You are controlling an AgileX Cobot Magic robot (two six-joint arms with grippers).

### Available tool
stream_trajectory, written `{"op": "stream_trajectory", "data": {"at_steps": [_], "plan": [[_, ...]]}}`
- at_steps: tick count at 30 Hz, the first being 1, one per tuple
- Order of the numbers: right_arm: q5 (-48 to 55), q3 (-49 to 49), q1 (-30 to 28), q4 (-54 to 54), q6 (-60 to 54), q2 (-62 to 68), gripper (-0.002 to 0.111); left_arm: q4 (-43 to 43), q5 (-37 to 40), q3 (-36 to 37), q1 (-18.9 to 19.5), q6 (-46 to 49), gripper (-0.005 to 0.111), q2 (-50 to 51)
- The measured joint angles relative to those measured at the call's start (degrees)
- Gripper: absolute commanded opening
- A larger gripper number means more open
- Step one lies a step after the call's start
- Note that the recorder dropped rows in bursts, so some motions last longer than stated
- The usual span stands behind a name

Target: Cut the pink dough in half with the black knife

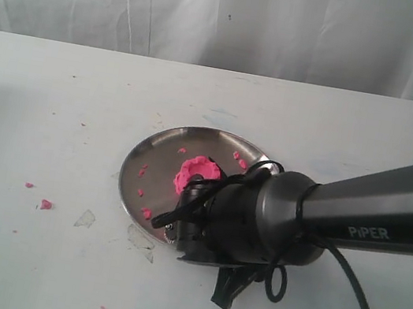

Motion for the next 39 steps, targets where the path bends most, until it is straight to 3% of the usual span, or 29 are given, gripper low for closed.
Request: {"op": "stream_trajectory", "data": {"at_steps": [10, 12, 15, 31, 35, 39], "plan": [[-1.79, 0.00, -3.62, -0.02, 0.10, 1.66, 0.037, 0.00, 0.00, 0.00, 0.00, 0.00, 0.000, 0.00], [-1.53, 0.00, -3.75, -0.15, 0.10, 2.17, 0.027, 0.00, 0.00, 0.00, 0.00, 0.00, 0.000, 0.00], [-0.59, 0.00, -4.16, -0.45, 1.03, 2.50, 0.001, 0.00, 0.00, 0.00, 0.00, 0.00, 0.000, 0.00], [5.90, -0.91, -4.63, -5.50, 5.77, 0.72, 0.000, 0.00, 0.00, 0.00, 0.00, 0.00, 0.000, 0.00], [-3.58, -1.04, -12.13, 4.05, 4.47, -4.76, 0.000, 0.00, 0.00, 0.00, 0.00, 0.00, 0.000, 0.00], [-12.29, -1.14, -21.93, 22.35, -7.18, -10.50, 0.000, 0.00, 0.00, 0.00, 0.00, 0.00, 0.000, 0.00]]}}
